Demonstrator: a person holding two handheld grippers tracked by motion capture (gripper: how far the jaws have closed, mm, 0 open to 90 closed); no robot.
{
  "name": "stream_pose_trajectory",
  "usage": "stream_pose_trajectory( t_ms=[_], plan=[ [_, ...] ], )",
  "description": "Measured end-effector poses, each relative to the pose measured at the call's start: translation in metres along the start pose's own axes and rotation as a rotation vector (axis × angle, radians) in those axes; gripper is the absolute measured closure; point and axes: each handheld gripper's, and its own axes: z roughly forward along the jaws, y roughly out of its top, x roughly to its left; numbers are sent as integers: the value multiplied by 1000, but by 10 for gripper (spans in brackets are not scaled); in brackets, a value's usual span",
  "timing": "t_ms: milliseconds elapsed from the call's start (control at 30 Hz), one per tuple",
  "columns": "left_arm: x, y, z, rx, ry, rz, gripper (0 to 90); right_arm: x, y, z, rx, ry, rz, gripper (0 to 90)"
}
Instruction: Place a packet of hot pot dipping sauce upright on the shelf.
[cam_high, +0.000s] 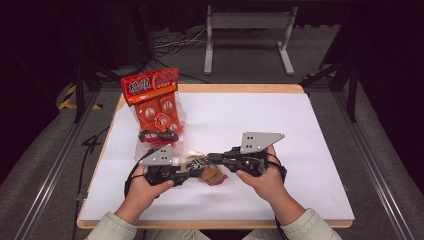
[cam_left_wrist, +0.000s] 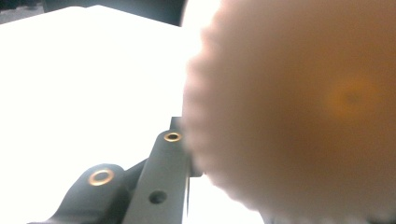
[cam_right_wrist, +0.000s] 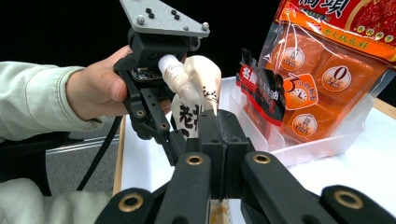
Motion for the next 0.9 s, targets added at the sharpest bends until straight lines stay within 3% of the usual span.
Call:
stream_pose_trajectory(
  t_ms=[133,333,433,533,600,900],
  plan=[
    [0,1,-3,9,-12,-6,833,0,0,0,-4,5,1,900],
    [-1,6,-8,45,6,12,845,-1,0,0,-11,19,25,880],
    [0,8,-13,80,37,15,849,-3,1,-3,-34,18,56,829],
    [2,8,-17,85,49,16,851,-5,1,-6,-35,13,63,809],
    [4,10,-23,97,49,22,851,-9,2,-10,-18,4,91,776],
    [6,15,-38,121,80,49,852,-19,0,-24,51,-87,118,720]
  ],
)
